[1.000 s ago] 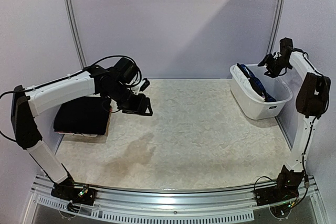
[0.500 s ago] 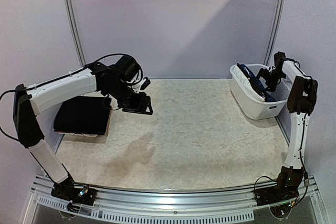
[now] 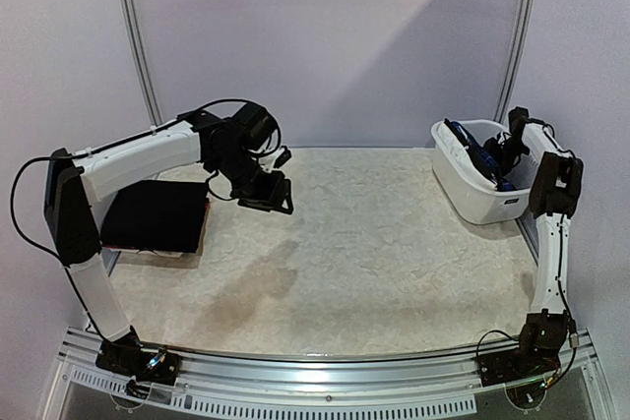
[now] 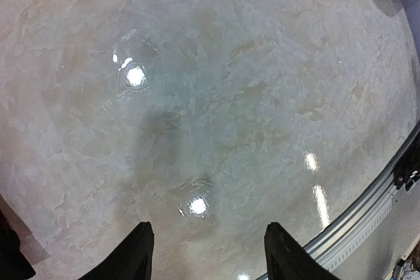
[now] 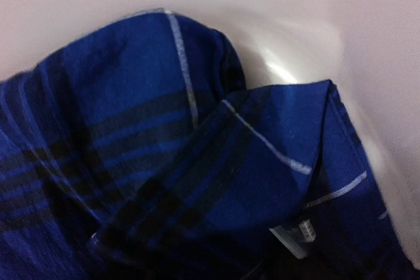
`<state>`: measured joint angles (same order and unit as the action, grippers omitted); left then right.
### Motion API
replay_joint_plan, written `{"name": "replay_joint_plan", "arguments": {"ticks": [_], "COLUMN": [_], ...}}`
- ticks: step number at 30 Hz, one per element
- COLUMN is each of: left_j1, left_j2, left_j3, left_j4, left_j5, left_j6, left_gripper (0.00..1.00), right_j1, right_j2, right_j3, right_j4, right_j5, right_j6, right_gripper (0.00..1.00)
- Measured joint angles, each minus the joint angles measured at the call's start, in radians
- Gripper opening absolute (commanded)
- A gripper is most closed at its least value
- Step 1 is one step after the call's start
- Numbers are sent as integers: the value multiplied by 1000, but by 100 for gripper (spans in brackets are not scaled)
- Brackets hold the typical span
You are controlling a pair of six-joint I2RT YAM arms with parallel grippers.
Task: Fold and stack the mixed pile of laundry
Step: Pick up the crumpled shirt from the bin.
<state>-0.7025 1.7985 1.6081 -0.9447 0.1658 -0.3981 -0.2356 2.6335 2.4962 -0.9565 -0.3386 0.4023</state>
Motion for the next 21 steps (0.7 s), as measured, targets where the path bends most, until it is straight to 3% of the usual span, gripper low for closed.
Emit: {"name": "replay_joint_plan", "arguments": {"ticks": [4, 6, 15, 21], "left_j1": [0, 0, 0, 0], "left_j2": [18, 31, 43, 43], "left_j3": [34, 56, 69, 53], "left_j4": [-19, -23, -19, -8], "left_j5": [-3, -5, -6, -10], "left_j6": [3, 5, -1, -7], "left_gripper": [58, 57, 56, 56], "right_j1": [1, 2, 20, 31], "right_j2": [16, 18, -22, -169], "right_j3": [3, 3, -42, -105], "right_j4": [28, 42, 91, 121], "right_j5": [-67, -87, -90, -90], "right_j6": [-15, -19, -22, -3], "right_gripper": [11, 0, 0, 0]}}
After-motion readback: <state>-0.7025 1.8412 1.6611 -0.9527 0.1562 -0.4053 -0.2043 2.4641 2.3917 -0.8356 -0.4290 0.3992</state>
